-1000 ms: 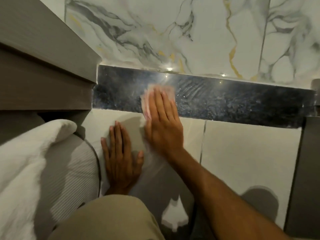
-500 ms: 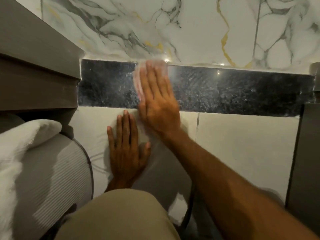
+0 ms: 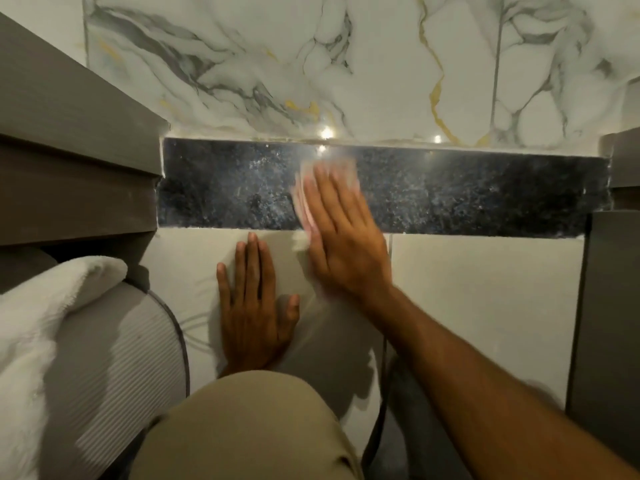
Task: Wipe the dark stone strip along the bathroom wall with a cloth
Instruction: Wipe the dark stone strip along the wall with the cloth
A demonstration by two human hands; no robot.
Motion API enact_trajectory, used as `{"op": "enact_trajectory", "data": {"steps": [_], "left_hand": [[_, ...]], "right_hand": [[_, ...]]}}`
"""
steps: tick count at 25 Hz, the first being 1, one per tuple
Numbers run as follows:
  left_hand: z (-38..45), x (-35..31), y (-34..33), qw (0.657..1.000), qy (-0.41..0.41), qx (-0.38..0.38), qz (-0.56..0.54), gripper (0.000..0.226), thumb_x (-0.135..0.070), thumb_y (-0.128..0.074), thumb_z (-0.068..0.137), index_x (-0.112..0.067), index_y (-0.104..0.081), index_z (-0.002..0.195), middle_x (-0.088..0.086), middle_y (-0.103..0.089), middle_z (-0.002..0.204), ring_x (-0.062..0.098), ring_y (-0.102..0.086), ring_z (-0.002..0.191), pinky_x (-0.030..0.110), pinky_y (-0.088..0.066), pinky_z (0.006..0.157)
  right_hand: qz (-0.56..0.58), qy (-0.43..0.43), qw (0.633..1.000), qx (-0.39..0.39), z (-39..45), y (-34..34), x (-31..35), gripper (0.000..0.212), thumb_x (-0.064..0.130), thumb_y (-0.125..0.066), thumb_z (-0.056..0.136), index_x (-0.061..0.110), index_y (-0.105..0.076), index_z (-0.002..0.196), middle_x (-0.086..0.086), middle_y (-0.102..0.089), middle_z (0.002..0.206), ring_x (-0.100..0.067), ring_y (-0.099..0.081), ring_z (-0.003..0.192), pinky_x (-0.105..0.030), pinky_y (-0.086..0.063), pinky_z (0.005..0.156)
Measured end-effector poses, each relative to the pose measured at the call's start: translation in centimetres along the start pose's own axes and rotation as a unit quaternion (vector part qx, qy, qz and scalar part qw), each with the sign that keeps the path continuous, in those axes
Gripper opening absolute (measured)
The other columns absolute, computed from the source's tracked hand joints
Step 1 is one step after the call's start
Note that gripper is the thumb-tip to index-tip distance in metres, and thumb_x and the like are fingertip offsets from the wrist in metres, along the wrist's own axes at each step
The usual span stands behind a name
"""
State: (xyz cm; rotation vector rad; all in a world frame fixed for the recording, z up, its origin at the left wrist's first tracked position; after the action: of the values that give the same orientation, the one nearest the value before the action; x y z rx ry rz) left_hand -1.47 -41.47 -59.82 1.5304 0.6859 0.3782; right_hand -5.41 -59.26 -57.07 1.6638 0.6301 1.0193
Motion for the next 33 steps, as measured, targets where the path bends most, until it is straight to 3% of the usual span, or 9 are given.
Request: {"op": "enact_trajectory", "data": {"steps": [3,7,11,14,19,24,28,30,33], "left_hand": [[0.3,-0.3,0.7,1.000,0.013,-0.009,-0.004,0.082,-0.054,-0.023,0.111,0.004,-0.032,0.168,0.022,-0.021,0.178,0.040,-0.029,0.165,0.065,-0.019,0.134],[0.4,-0.2,0.6,1.000,0.014,-0.008,-0.015,0.082,-0.056,-0.013,0.113,0.002,-0.026,0.170,0.022,-0.018,0.179,0.039,-0.025,0.167,0.060,-0.012,0.137],[0.1,0.3,0.7,0.999,0.036,-0.022,-0.022,0.075,-0.047,-0.020,0.114,0.005,-0.031,0.167,0.026,-0.024,0.177,0.041,-0.026,0.166,0.062,-0.016,0.136],[0.2,0.0,1.1,0.999,0.039,-0.014,-0.026,0.077,-0.046,-0.029,0.109,0.005,-0.035,0.167,0.025,-0.025,0.177,0.040,-0.028,0.166,0.064,-0.020,0.134],[0.4,0.2,0.7,0.999,0.042,-0.004,-0.021,0.082,-0.055,-0.010,0.113,0.002,-0.027,0.170,0.021,-0.017,0.179,0.035,-0.017,0.168,0.051,0.000,0.140],[0.2,0.1,1.0,0.999,0.035,-0.013,-0.010,0.076,-0.045,-0.028,0.111,0.009,-0.037,0.165,0.030,-0.030,0.175,0.043,-0.030,0.164,0.063,-0.019,0.135],[0.3,-0.2,0.6,0.999,0.033,0.009,-0.007,0.080,-0.044,-0.033,0.105,0.007,-0.031,0.168,0.029,-0.027,0.177,0.044,-0.027,0.165,0.065,-0.017,0.135],[0.2,0.0,0.0,0.999,0.029,0.020,-0.004,0.082,-0.047,-0.033,0.107,0.003,-0.023,0.171,0.027,-0.022,0.180,0.042,-0.020,0.168,0.063,-0.010,0.137],[0.4,-1.1,0.0,0.999,0.023,0.031,0.015,0.085,-0.051,-0.035,0.108,0.004,-0.021,0.171,0.026,-0.016,0.180,0.042,-0.017,0.168,0.063,-0.007,0.137]], "right_hand": [[-0.001,0.027,0.998,0.050,-5.7,1.6,-3.0,0.069,0.033,-0.037,0.110,0.016,-0.024,0.176,-0.008,-0.020,0.185,-0.021,-0.009,0.175,-0.051,-0.022,0.142],[-0.047,-0.079,0.996,-0.013,4.5,1.3,-2.8,0.075,0.035,-0.028,0.111,0.006,-0.009,0.177,-0.019,-0.005,0.186,-0.032,-0.006,0.175,-0.054,-0.015,0.144],[-0.037,0.146,0.988,0.039,5.8,-1.7,6.4,0.070,0.033,-0.031,0.112,0.007,-0.020,0.175,-0.020,-0.017,0.185,-0.036,-0.016,0.174,-0.057,-0.019,0.143],[-0.050,0.222,0.969,0.093,-2.4,-0.3,1.8,0.071,0.033,-0.042,0.108,0.011,-0.030,0.174,-0.014,-0.023,0.184,-0.033,-0.020,0.173,-0.051,-0.017,0.143],[-0.071,-0.023,0.997,-0.031,8.3,0.9,-0.3,0.075,0.037,-0.029,0.110,0.007,-0.011,0.176,-0.020,-0.009,0.186,-0.036,-0.010,0.175,-0.053,-0.012,0.144],[-0.002,0.153,0.986,0.062,-4.1,-0.9,2.6,0.066,0.029,-0.041,0.106,0.008,-0.043,0.168,-0.017,-0.039,0.177,-0.038,-0.031,0.168,-0.059,-0.034,0.137],[-0.037,-0.033,0.999,0.004,-3.0,2.6,-8.8,0.073,0.032,-0.035,0.107,0.008,-0.023,0.175,-0.016,-0.020,0.185,-0.033,-0.018,0.174,-0.061,-0.029,0.138],[-0.042,-0.135,0.988,-0.057,2.3,3.0,-8.2,0.079,0.026,-0.041,0.104,0.006,-0.015,0.176,-0.018,-0.012,0.186,-0.033,-0.012,0.175,-0.057,-0.020,0.142],[-0.004,-0.081,0.996,-0.038,-0.4,0.7,-2.7,0.074,0.022,-0.047,0.105,0.006,-0.027,0.174,-0.019,-0.023,0.184,-0.034,-0.019,0.173,-0.052,-0.020,0.143]]}}
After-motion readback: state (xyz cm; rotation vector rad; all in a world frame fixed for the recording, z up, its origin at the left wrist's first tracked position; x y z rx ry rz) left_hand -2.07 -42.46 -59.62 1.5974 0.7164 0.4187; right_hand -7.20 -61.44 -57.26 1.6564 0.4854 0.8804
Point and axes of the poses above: each hand's wrist, its own z-axis towards the middle knuckle, its own y-axis out of the back of the hand, x = y × z, the point moved 9 cm from there along z, towards the middle knuckle
